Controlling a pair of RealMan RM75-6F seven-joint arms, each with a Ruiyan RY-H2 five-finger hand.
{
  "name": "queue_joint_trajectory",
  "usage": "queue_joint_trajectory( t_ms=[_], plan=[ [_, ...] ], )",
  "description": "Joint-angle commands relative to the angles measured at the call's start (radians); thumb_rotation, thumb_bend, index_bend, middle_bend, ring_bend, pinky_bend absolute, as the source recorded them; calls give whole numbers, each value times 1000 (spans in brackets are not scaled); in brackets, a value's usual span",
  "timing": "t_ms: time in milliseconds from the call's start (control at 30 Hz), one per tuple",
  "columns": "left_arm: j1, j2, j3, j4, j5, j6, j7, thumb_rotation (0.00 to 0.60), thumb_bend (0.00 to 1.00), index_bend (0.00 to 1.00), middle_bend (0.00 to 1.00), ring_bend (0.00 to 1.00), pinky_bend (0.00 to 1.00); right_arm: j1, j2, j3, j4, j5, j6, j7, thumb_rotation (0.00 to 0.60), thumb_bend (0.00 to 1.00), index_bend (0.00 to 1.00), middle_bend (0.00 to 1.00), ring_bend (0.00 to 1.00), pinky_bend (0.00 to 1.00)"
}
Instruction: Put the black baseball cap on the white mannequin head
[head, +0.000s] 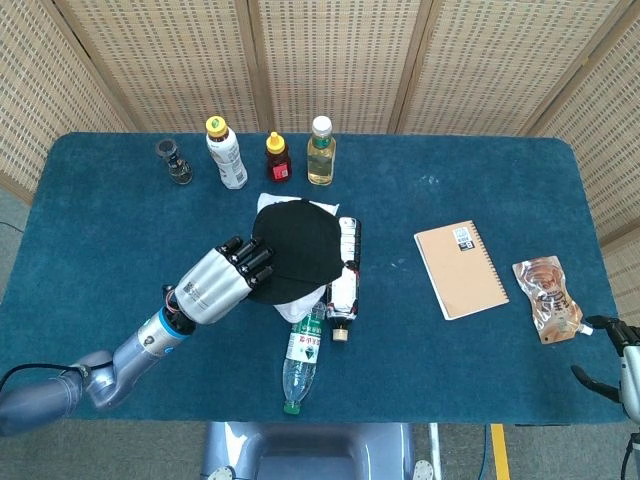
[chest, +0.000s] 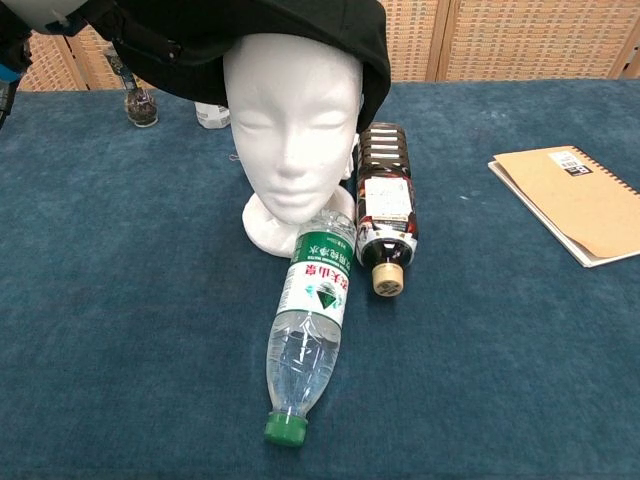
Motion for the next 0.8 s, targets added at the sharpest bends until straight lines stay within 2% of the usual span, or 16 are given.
queue_joint_trajectory(
  t_ms=[33, 400, 800],
  plan=[
    [7, 11, -10, -19, -15, -6, 8, 600, 249, 499, 413, 329, 590, 0, 0, 0, 0, -1, 1, 0, 600, 90, 306, 379, 414, 323],
    [45, 72, 8, -131, -39, -64, 83, 600, 207, 281, 271, 205, 501, 0, 1, 1, -4, -6, 6, -1, 600, 89, 306, 379, 414, 323],
    [134, 152, 45, -212, -22, -13, 95, 600, 198, 222, 252, 181, 466, -1, 3, 1, -6, -7, 9, -2, 600, 90, 306, 379, 416, 323]
  ],
)
